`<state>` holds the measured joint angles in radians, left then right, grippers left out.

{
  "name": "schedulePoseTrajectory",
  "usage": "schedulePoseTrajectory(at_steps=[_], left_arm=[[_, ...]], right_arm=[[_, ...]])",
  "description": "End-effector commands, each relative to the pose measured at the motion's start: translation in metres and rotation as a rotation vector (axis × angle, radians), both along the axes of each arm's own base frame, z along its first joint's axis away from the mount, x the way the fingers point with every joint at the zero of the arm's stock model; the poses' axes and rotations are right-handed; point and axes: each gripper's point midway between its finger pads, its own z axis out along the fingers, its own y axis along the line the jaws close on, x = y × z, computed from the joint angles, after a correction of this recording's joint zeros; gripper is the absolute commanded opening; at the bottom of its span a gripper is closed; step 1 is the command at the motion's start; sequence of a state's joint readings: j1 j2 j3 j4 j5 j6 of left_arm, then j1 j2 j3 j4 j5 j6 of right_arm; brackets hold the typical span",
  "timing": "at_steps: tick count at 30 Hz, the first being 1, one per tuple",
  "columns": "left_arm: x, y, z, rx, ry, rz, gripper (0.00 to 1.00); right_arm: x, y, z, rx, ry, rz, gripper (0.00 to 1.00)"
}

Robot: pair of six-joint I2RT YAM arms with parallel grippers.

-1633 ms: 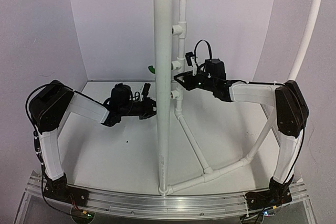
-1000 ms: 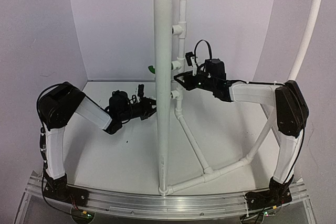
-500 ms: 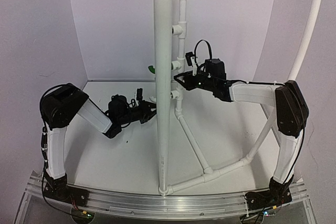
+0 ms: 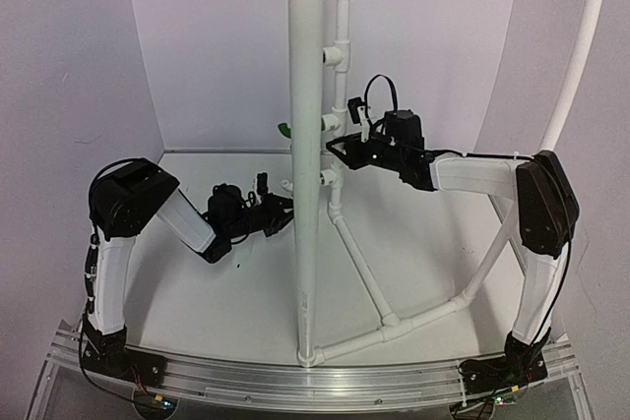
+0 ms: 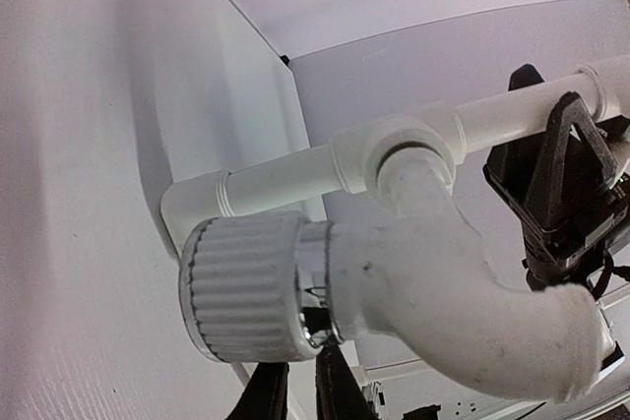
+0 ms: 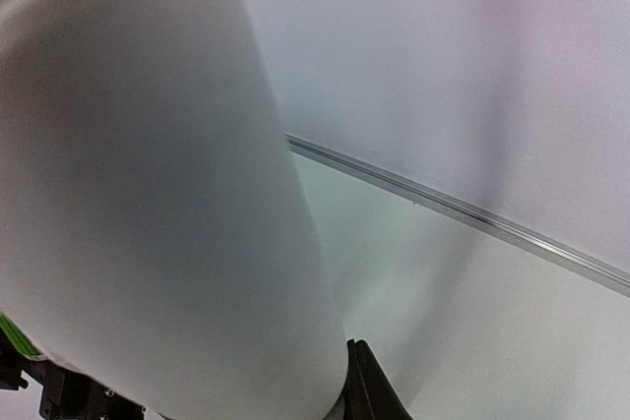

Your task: Install the water faucets

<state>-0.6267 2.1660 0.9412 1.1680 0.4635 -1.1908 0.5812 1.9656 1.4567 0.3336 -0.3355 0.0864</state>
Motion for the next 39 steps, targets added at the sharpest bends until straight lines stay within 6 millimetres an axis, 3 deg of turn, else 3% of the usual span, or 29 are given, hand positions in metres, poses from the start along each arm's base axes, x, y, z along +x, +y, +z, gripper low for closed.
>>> schedulePoseTrajectory(at_steps=[1, 16, 32, 39], left_arm=[[0.024, 0.007, 0.014, -0.068, -0.041, 0.069, 0.11], [0.06, 0.024, 0.041, -0.092, -0.115, 0.107, 0.11], [0.063, 0.033, 0.057, 0.0, -0.184, 0.01, 0.12], [0.068, 0.024, 0.071, -0.02, -0.228, -0.043, 0.13]], right_arm=[[-0.04, 0.032, -0.001, 0.09, 0.152, 0.176, 0.0], [-0.042, 0.031, 0.0, 0.085, 0.15, 0.181, 0.0], [-0.043, 0.03, 0.001, 0.083, 0.152, 0.18, 0.0], [-0.044, 0.029, 0.001, 0.077, 0.147, 0.174, 0.0]])
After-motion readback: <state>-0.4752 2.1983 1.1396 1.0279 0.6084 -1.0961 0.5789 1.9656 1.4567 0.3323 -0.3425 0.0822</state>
